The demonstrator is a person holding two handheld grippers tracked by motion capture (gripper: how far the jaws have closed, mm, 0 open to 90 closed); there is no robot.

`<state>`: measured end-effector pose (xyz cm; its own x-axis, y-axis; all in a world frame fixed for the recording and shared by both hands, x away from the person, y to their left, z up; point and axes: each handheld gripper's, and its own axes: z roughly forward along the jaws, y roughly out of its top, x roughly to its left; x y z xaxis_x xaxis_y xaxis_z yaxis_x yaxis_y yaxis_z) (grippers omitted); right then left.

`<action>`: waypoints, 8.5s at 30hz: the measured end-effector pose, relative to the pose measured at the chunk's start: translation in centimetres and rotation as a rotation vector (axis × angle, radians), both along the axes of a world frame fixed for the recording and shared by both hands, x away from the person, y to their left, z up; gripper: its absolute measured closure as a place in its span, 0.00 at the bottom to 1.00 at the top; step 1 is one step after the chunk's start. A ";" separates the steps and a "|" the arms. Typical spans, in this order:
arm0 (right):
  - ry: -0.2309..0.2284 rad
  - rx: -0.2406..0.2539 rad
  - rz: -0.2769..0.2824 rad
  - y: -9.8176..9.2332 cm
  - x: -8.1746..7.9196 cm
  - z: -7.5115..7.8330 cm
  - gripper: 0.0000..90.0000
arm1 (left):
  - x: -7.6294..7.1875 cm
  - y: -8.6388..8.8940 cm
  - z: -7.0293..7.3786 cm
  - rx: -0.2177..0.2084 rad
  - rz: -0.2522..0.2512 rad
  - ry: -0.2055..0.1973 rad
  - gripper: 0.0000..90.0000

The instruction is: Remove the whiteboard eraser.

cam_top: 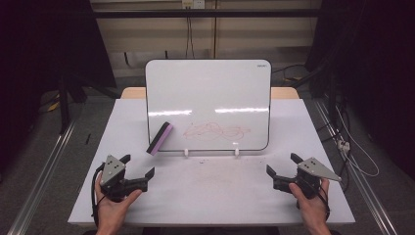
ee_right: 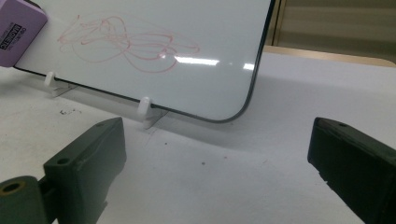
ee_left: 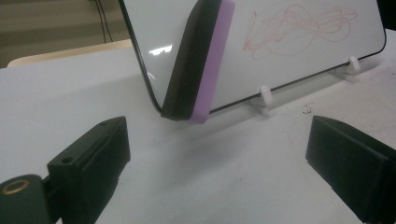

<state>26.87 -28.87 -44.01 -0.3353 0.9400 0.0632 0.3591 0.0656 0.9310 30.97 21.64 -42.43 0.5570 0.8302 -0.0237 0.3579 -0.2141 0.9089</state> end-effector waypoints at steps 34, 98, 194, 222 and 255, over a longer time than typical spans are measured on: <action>0.030 -0.003 0.013 0.2 0.4 -0.3 0.05 | 3.2 -2.6 1.6 0.175 -0.021 0.004 0.10; 0.034 -0.009 0.025 0.3 0.3 -0.3 0.05 | 5.6 -5.4 0.5 0.367 0.022 0.023 0.71; -0.225 0.541 0.186 13.3 7.3 2.8 0.42 | 4.2 -16.1 3.1 -0.169 -0.256 0.061 0.71; -0.216 0.499 0.164 12.3 7.3 3.1 0.46 | 4.4 -16.3 2.3 -0.131 -0.257 0.074 0.36; -0.231 0.320 0.074 6.8 5.4 2.6 0.46 | 3.9 -7.1 2.3 0.008 -0.143 0.075 0.05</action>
<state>32.30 -22.07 -41.39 -0.4411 0.8579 0.2635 0.1433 -0.2225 0.9643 34.85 14.53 -40.10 0.6668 0.7426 -0.0630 0.3895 -0.2752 0.8789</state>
